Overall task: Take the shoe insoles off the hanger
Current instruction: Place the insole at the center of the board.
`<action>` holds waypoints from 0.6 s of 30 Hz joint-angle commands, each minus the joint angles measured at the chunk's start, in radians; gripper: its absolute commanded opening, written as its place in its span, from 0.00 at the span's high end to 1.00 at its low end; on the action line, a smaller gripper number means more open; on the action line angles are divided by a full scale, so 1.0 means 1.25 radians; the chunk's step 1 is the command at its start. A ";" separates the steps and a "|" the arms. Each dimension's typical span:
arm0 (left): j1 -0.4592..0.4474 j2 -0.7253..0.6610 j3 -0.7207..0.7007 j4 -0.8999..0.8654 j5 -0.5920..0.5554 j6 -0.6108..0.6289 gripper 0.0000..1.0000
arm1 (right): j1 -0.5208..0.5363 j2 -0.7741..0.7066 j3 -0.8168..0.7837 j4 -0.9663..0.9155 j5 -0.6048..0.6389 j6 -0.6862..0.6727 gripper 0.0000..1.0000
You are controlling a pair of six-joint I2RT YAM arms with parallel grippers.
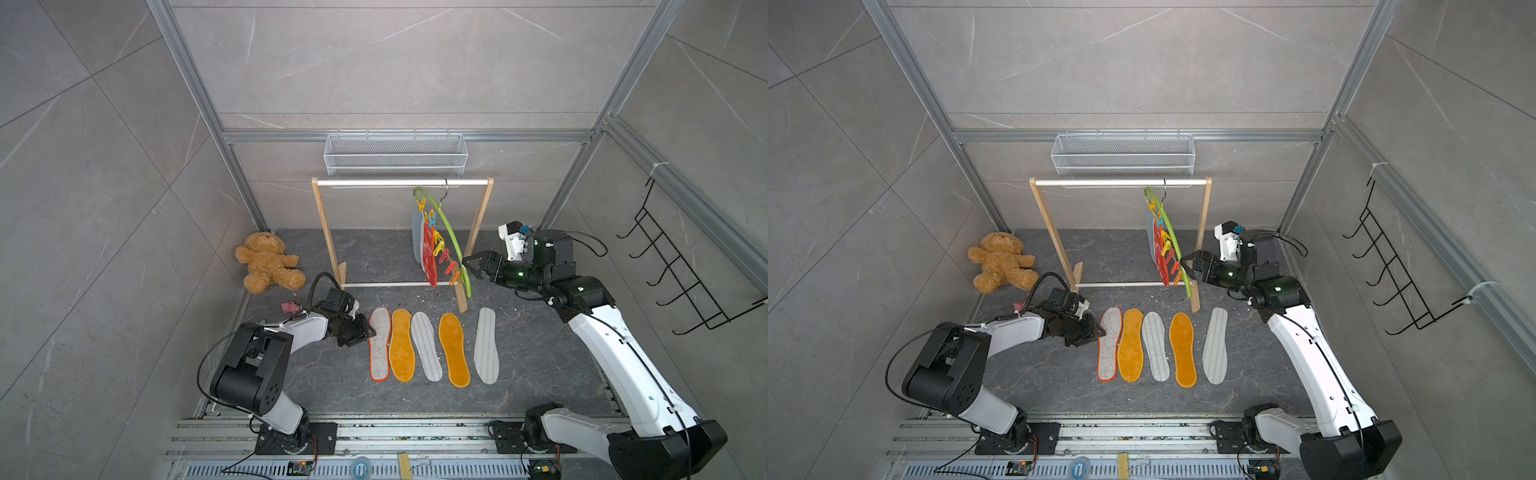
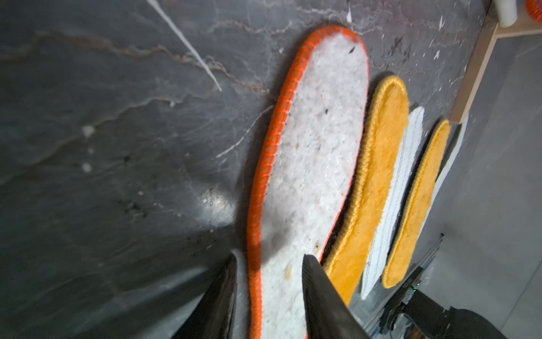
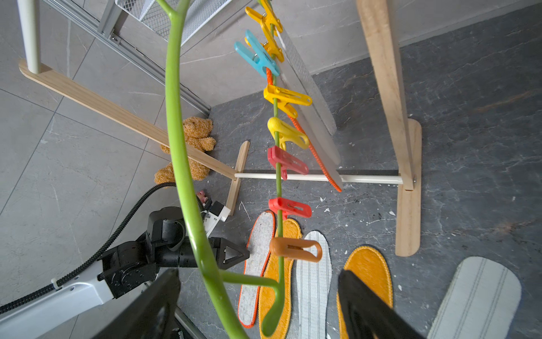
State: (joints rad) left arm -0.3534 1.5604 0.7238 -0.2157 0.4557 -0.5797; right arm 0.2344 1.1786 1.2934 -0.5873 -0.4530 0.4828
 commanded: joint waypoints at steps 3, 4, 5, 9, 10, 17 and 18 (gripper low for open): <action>0.000 -0.079 0.046 -0.100 -0.054 0.049 0.52 | -0.012 -0.027 -0.004 -0.001 0.015 0.009 0.12; 0.000 -0.096 0.048 -0.105 -0.058 0.051 0.52 | -0.014 -0.031 -0.003 -0.001 0.020 0.010 0.12; 0.000 -0.116 0.049 -0.110 -0.062 0.054 0.52 | -0.017 -0.034 -0.004 -0.003 0.029 0.009 0.12; -0.008 -0.202 0.058 -0.115 -0.097 0.067 0.52 | -0.033 -0.061 -0.015 -0.006 0.124 0.034 0.15; -0.013 -0.222 0.062 -0.115 -0.114 0.071 0.52 | -0.040 -0.075 -0.028 -0.002 0.170 0.049 0.14; -0.105 -0.304 0.101 -0.054 -0.272 0.131 0.49 | -0.076 -0.100 -0.107 0.061 0.267 0.105 0.09; -0.129 -0.306 0.108 -0.032 -0.295 0.143 0.48 | -0.080 -0.091 -0.111 0.061 0.255 0.107 0.09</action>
State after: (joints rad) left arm -0.4644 1.2026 0.8131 -0.3195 0.1982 -0.4721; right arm 0.1448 1.0416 1.1767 -0.5472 -0.1776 0.5800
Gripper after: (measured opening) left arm 0.512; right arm 0.913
